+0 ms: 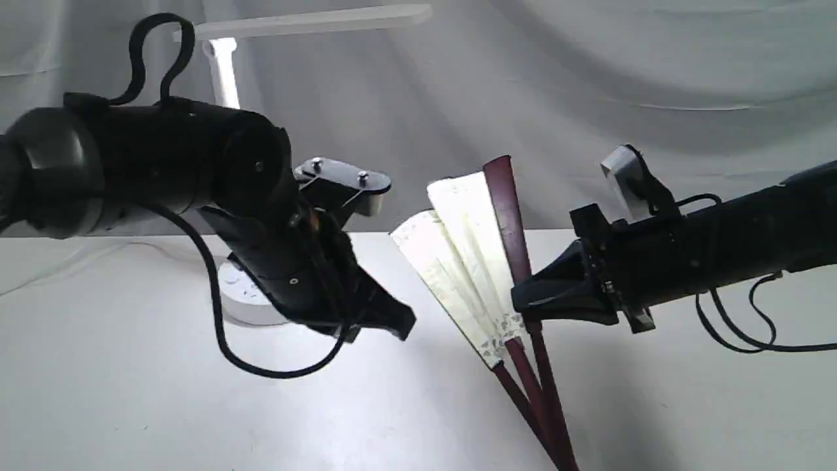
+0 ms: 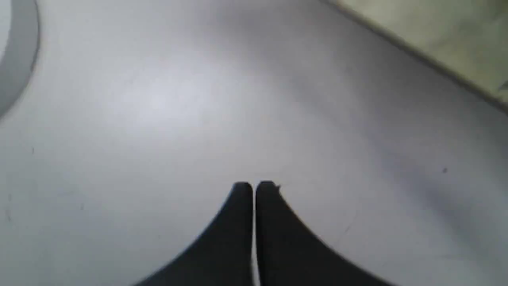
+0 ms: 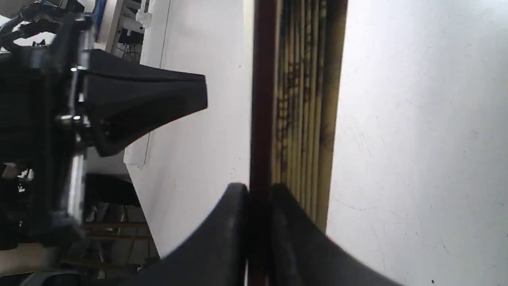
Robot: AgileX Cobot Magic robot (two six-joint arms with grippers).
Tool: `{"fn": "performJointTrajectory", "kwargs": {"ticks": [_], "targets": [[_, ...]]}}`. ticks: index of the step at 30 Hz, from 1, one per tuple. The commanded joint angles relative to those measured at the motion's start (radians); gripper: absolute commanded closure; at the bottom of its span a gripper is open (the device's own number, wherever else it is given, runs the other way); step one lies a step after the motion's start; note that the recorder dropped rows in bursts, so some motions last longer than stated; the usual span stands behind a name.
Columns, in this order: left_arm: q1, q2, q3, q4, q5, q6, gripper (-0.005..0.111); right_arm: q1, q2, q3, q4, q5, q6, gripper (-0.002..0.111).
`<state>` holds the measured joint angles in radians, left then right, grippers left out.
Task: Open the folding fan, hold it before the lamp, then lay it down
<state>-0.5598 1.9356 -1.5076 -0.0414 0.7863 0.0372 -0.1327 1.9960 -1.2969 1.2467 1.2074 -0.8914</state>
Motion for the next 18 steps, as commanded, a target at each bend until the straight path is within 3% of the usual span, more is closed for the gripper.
{"fn": "performJointTrajectory", "kwargs": {"ticks": [1, 9, 18], "targets": [[-0.036, -0.056, 0.046, 0.011, -0.151, -0.007, 0.107, -0.009, -0.015, 0.003, 0.022, 0.014, -0.016, 0.108], [-0.047, -0.141, 0.297, 0.03, -0.568, -0.007, 0.107, -0.009, -0.015, 0.003, 0.022, 0.014, -0.018, 0.108], [-0.047, -0.15, 0.587, 0.023, -1.23, -0.074, 0.107, -0.009, -0.015, 0.003, 0.022, 0.014, -0.02, 0.108]]}}
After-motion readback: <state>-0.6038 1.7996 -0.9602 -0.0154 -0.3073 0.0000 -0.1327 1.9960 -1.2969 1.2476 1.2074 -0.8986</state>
